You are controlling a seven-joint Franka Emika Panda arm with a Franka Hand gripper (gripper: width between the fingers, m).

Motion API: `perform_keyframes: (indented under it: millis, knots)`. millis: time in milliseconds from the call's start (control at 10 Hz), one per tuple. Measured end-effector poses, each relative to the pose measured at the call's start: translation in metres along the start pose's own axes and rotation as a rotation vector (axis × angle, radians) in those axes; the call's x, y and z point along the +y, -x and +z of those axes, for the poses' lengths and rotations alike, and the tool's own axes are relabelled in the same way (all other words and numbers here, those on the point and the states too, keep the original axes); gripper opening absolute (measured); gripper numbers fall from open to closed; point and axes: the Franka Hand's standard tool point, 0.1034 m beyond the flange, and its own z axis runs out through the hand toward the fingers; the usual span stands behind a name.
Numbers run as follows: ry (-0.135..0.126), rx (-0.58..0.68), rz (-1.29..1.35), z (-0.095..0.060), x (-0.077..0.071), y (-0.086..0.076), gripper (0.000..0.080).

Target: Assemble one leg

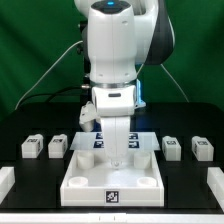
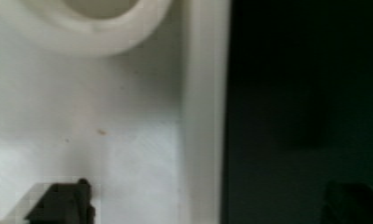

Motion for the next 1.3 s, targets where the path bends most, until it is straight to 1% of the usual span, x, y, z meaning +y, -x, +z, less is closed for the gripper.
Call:
perform_keyframes:
  millis: [100,200,300,500,600,700,800,1300]
  knots:
    - [0.002,0.000,0.015,0.0002,0.0020,0.0053,0.0650]
    - [0.000,0.000,0.016,0.0005,0.0012,0.0045,0.0602]
    - [0.000,0.000,0.017,0.0009,0.0010,0.0048,0.0602]
    - [-0.001,0.000,0.018,0.0010,0.0009,0.0051,0.0329]
    - [-0.001,0.000,0.018,0.0011,0.0008,0.0051,0.0329]
    - [-0.001,0.000,0.018,0.0012,0.0007,0.0052,0.0100]
    - [0.013,0.000,0.019,-0.0005,0.0038,0.0056,0.0063]
    - [0.015,0.000,0.019,-0.0007,0.0044,0.0058,0.0063]
